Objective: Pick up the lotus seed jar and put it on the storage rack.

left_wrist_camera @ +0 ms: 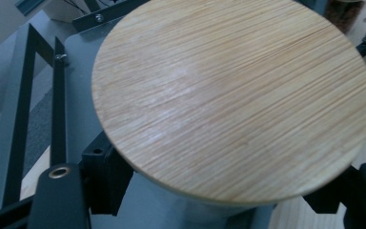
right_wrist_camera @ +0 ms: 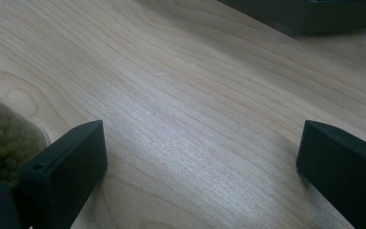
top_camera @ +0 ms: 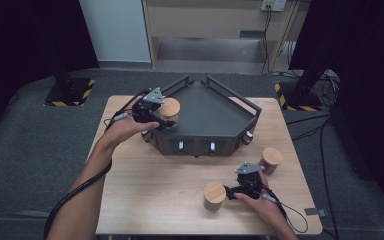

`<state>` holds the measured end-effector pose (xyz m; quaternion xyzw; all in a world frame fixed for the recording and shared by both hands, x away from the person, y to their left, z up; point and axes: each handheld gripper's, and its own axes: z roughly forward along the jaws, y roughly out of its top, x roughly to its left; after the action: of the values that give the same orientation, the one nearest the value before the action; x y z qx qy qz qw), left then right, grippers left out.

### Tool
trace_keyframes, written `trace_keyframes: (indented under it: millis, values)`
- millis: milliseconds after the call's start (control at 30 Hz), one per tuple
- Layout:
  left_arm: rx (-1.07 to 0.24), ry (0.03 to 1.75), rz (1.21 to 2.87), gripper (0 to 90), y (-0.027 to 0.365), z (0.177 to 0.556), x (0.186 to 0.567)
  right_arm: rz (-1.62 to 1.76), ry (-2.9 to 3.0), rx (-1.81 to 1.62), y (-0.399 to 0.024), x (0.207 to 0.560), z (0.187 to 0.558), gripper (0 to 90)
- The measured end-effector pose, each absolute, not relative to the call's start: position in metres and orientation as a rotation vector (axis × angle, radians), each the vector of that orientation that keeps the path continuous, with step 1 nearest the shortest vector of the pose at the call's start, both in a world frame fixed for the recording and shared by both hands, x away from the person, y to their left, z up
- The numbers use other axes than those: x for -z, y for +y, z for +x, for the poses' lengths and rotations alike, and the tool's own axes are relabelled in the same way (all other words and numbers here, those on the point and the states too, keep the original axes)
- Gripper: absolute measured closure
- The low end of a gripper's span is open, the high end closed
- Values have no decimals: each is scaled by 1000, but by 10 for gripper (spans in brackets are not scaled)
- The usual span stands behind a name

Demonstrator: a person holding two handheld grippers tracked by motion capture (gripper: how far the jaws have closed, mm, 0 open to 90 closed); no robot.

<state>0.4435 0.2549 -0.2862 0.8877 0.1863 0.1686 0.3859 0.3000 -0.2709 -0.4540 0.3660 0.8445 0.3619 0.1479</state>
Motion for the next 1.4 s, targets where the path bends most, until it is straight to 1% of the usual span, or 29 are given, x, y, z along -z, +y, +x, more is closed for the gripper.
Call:
trace_keyframes:
  millis: [367, 967, 1400]
  values:
    - [-431, 523, 2251, 247, 256, 452, 295, 1052, 2429, -1041, -271, 454, 300, 32]
    - [-412, 544, 2279, 248, 252, 462, 306, 1052, 2426, -1042, -271, 454, 300, 37]
    - [-369, 590, 2234, 247, 260, 466, 316, 1053, 2426, -1042, -271, 454, 300, 38]
